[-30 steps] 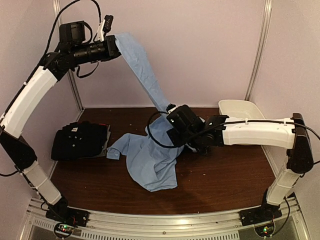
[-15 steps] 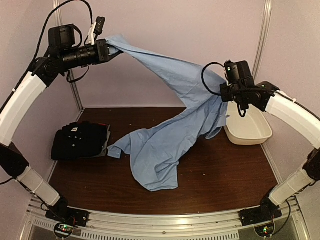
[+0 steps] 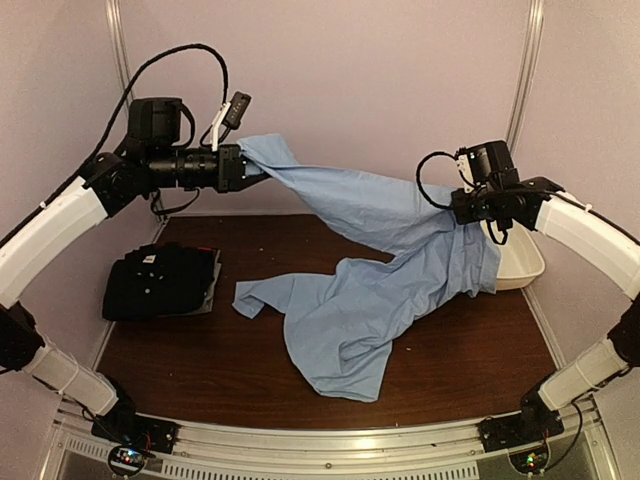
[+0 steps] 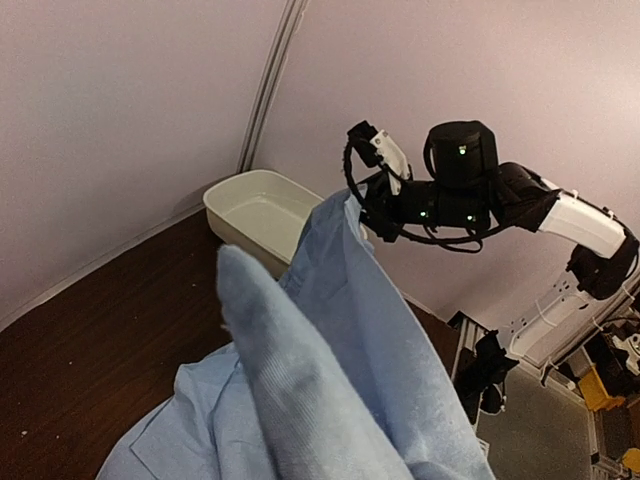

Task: Fold and stack the long sleeve shirts
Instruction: Flatten out the crumpled shirt at the center of the board.

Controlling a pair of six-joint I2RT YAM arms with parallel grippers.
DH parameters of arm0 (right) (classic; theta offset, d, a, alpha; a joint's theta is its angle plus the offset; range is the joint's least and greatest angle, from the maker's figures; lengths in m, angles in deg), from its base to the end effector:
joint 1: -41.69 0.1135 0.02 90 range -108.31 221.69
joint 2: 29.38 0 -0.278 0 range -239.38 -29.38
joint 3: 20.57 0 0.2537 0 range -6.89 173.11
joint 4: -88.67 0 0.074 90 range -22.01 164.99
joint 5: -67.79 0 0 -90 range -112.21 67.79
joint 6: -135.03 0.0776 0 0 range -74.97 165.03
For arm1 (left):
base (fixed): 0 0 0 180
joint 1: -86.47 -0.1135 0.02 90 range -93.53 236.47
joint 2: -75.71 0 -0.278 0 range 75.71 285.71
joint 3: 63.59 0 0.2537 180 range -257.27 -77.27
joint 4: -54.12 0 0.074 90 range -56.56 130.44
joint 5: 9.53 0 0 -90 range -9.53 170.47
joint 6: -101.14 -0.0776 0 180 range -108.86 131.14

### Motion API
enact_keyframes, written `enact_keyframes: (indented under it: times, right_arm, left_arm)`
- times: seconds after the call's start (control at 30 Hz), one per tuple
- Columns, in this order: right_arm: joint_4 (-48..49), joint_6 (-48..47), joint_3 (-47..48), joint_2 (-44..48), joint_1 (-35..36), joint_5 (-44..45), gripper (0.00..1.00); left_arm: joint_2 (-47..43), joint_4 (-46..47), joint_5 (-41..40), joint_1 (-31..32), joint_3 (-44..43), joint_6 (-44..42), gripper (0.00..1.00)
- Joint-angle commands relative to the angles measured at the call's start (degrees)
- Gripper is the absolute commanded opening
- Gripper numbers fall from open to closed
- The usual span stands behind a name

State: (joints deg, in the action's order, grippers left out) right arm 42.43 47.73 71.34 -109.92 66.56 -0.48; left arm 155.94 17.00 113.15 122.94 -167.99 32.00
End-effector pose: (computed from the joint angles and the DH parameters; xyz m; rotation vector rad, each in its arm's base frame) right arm 0.3232 0.1181 0.3542 -0.1994 2.1242 -0.1317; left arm 0.2486 -0.2358 0.4601 0.6911 1.8056 -1.2033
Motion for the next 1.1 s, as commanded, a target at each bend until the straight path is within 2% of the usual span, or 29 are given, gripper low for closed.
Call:
enact_keyframes:
  times: [0.0, 0.07, 0.2, 0.3, 0.43, 0.5, 0.57, 0.7, 0.73, 0.87, 0.97, 1.07]
  right_arm:
    - [-0.5, -0.4, -1.3, 0.3, -1.2, -4.1, 0.13]
    - [-0.6, 0.1, -1.5, 0.4, -1.6, -4.7, 0.1]
    - [-1.2, 1.7, -1.0, 0.6, -2.6, -5.6, 0.07]
    - [-2.7, 3.7, -1.6, 1.6, -2.8, -8.5, 0.06]
    - [-3.5, 7.8, -6.9, 5.8, -2.7, -14.1, 0.07]
    - [-4.3, 10.6, -10.4, 8.9, -2.7, -16.2, 0.13]
    - [-5.6, 13.5, -13.6, 11.6, -2.7, -18.1, 0.25]
    - [-7.4, 19.9, -19.8, 17.6, -2.7, -25.5, 0.68]
    - [-7.7, 21.4, -20.9, 19.3, -2.6, -26.1, 0.74]
    - [-10.2, 25.1, -23.4, 26.4, -2.4, -25.9, 0.84]
    - [-11.2, 26.4, -23.6, 31.1, -2.3, -29.7, 0.86]
    - [-11.4, 27.4, -23.2, 36.1, -2.2, -33.4, 0.9]
  left_arm:
    - [-2.3, 2.7, -6.4, -0.4, 0.4, -1.8, 0.0]
    - [-2.4, 3.0, -5.9, -0.4, 0.3, -1.9, 0.0]
    - [-2.4, 5.4, 3.4, 1.2, 0.9, -2.2, 0.0]
    - [-2.9, 5.4, 3.1, 3.8, 1.7, -3.7, 0.0]
    - [-3.9, 5.7, 3.1, 5.8, 2.9, -4.1, 0.0]
    - [-4.8, 5.8, 3.3, 8.1, 3.2, -5.5, 0.0]
    - [-5.4, 5.4, 3.4, 10.8, 3.4, -6.9, 0.0]
    - [-6.1, 3.5, -0.1, 16.9, 4.0, -8.2, 0.0]
    - [-6.3, 3.2, -1.9, 18.2, 4.4, -8.2, 0.0]
    - [-7.4, 3.0, -7.5, 20.6, 6.2, -5.9, 0.0]
    - [-8.2, 3.0, -12.9, 20.7, 7.5, -2.7, 0.0]
    - [-8.0, 3.0, -14.7, 20.8, 9.2, -1.3, 0.0]
